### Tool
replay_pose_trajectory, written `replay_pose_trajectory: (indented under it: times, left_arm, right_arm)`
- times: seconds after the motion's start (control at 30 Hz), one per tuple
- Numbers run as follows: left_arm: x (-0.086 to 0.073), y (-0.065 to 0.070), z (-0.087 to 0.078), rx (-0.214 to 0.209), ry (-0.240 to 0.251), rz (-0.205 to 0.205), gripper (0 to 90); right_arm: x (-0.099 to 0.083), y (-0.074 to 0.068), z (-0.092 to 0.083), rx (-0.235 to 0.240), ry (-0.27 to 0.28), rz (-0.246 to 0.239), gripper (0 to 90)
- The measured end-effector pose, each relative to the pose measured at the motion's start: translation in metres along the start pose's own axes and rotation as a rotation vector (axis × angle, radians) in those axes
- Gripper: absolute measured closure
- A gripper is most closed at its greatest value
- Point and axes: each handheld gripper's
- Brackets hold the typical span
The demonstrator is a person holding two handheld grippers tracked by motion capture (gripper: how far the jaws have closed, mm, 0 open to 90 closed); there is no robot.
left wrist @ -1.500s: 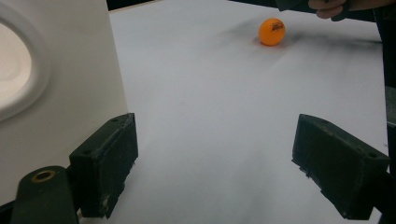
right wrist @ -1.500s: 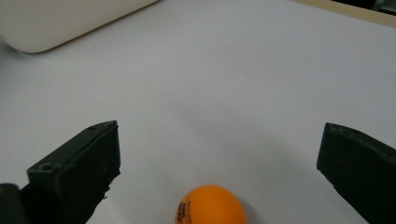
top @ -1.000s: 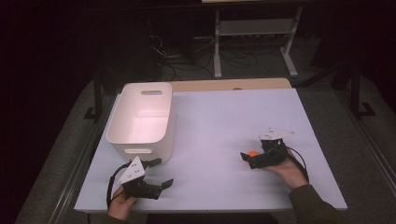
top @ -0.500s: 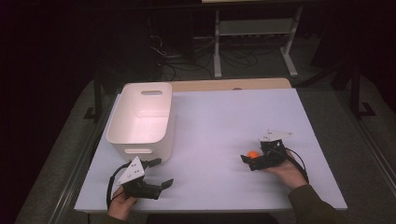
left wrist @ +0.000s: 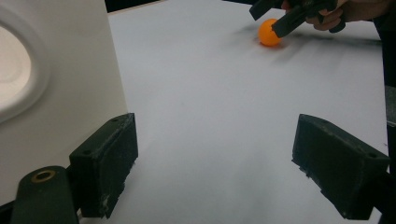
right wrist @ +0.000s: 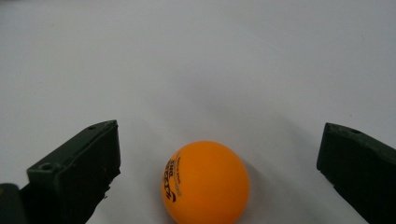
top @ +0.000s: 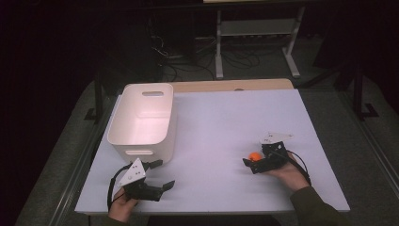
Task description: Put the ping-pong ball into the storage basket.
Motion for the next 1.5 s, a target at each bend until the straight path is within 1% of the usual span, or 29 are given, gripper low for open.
replay_pose_trajectory:
  times: [0.33,0.53,1.07,1.23,1.33,1.5]
  left_arm:
    - [0.000,0.000,0.000,0.000,-0.002,0.002,14.2]
    - [0.000,0.000,0.000,0.000,-0.001,0.002,14.2]
    - [0.000,0.000,-0.001,0.000,0.001,0.002,14.1]
    - [0.000,0.000,-0.001,-0.001,0.001,0.003,14.1]
    - [0.000,0.000,-0.001,-0.001,0.001,0.003,14.1]
    - [0.000,0.000,-0.001,0.000,0.001,0.003,14.1]
  right_arm:
    - [-0.004,0.000,0.002,0.011,-0.024,-0.007,0.0]
    - [-0.006,0.000,0.004,0.017,-0.049,-0.021,0.0]
    - [-0.010,-0.003,0.005,0.030,-0.088,-0.055,0.0]
    - [-0.011,-0.002,0.004,0.032,-0.093,-0.061,0.2]
    - [-0.012,-0.002,0.003,0.034,-0.091,-0.056,2.4]
    - [-0.011,-0.001,0.001,0.031,-0.081,-0.062,6.3]
Point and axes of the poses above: each handheld gripper's, and its own axes: z roughly forward along the jaws, x roughly out of its top, y roughly to its right, and after that the axes turned 12 degrees about y, right-handed
